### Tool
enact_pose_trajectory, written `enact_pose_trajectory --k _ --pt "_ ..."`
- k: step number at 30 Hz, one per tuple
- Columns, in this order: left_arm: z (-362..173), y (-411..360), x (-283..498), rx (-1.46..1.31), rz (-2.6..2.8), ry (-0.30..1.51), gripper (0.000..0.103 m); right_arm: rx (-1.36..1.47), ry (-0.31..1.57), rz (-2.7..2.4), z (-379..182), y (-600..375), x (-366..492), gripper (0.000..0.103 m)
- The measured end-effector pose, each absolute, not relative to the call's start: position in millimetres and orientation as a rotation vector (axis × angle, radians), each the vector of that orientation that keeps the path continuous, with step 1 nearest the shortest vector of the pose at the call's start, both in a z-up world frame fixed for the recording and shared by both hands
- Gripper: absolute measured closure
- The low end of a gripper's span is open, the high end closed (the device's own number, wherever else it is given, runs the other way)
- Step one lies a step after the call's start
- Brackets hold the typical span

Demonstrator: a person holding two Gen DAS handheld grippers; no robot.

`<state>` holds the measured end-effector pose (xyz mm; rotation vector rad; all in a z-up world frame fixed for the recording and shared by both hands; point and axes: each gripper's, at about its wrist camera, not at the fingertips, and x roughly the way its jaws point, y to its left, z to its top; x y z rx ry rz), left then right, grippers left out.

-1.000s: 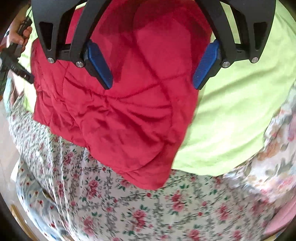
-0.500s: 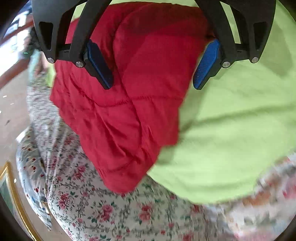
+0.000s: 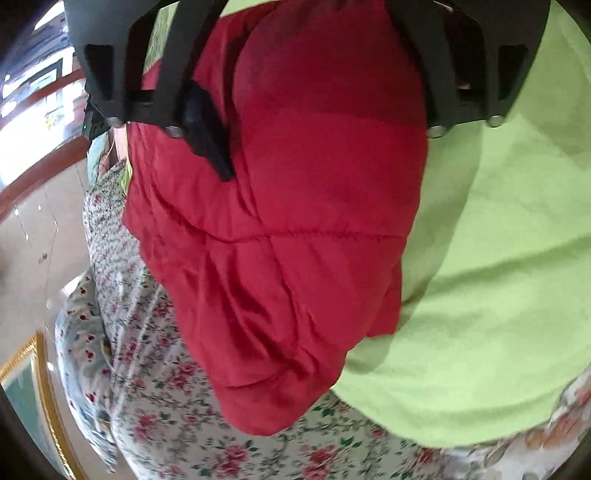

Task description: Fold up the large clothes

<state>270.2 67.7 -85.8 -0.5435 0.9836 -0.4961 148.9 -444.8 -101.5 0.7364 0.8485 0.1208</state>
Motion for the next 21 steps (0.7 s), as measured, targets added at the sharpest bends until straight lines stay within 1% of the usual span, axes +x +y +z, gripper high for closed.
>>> enact_pose_trajectory --k 1,2,5,13,21 --pt "-81 68 267 -0.534 -0.5 0.978 0.04 0.734 0.848 0.124 -98 -444 147 0.055" --pt "-78 67 265 -0.526 -0.502 0.974 0.044 0.731 0.848 0.124 -95 -443 144 0.061" --pt "-66 67 251 -0.492 -0.504 0.966 0.048 0.695 0.854 0.117 -82 -435 135 0.067" --pt "-43 79 192 -0.4 -0.506 0.949 0.052 0.7 0.853 0.159 -69 -422 86 0.07" --pt "-34 97 141 -0.417 -0.538 0.977 0.053 0.713 0.889 0.206 -73 -411 33 0.07"
